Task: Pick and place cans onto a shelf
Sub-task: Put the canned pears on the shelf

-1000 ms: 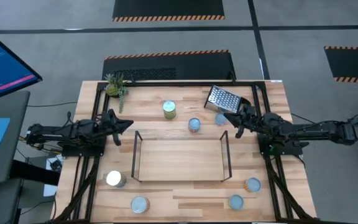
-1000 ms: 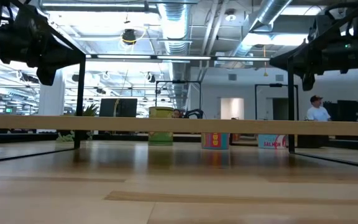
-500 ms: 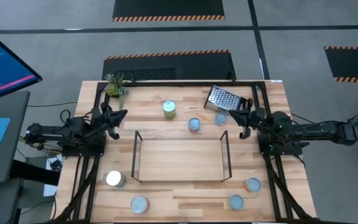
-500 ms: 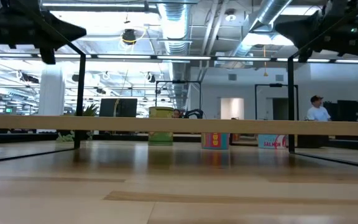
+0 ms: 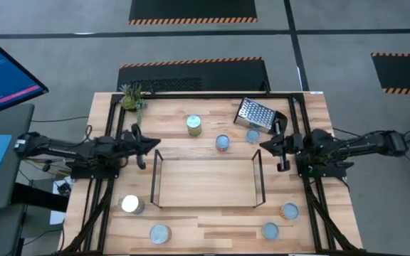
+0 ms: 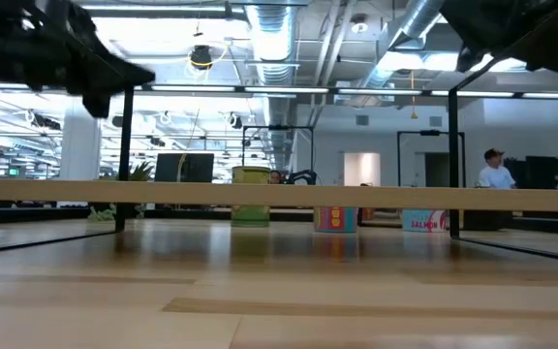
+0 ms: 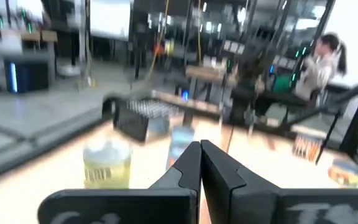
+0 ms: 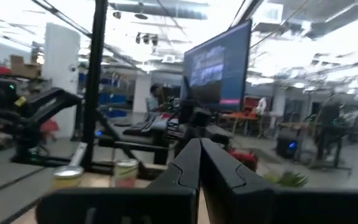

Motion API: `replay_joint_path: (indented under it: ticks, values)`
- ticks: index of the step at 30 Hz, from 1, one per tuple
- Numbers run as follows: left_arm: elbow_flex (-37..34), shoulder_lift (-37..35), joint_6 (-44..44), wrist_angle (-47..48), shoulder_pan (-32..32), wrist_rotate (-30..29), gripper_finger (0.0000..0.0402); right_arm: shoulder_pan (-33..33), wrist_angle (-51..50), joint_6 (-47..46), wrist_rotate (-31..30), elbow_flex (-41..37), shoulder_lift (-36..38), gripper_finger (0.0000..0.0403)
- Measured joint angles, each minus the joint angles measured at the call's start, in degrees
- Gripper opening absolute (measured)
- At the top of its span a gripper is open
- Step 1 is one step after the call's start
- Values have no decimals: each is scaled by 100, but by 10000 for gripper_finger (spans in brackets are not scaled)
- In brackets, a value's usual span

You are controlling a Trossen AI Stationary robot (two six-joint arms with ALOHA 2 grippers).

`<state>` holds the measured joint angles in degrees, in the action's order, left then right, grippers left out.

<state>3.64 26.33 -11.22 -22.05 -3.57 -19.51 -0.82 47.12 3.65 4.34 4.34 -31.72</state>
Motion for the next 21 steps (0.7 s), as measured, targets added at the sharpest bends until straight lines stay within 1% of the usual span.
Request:
replay_joint_path:
  ticks: [3,5,7,9,10,11,12,14,16,17,19,21]
  values:
    - [-2,623,-152,-381,6,18,0,124,15,-714,-224,79,-401,33]
    - [6,968,86,-1150,7,79,0,193,-34,-762,-337,276,-775,33]
    - [115,1235,636,-2022,2,453,0,239,-7,-602,-409,646,-1156,33]
    - [288,1414,1353,-2665,-4,856,0,278,56,-393,-417,1124,-1590,33]
    - [399,1492,1750,-2864,-2,951,0,279,42,-288,-415,1378,-1808,33]
    - [510,1544,2141,-2996,-3,919,0,280,-8,-189,-415,1650,-2051,33]
    - [632,1587,2489,-3104,-4,680,0,280,-74,-70,-411,1927,-2305,33]
    - [970,1666,3106,-3208,4,-193,0,280,-413,242,-383,2590,-2691,33]
    - [1285,1683,3840,-3116,9,-1120,0,247,-1279,570,-447,3309,-2884,33]
    - [1467,1687,4175,-3049,9,-1449,0,211,-1823,695,-577,3702,-2956,33]
    - [1877,1662,4675,-2844,9,-1859,0,121,-3105,836,-1005,4466,-3002,33]
    - [2352,1561,4795,-2268,9,-2088,0,-24,-4289,846,-1445,5223,-3036,33]
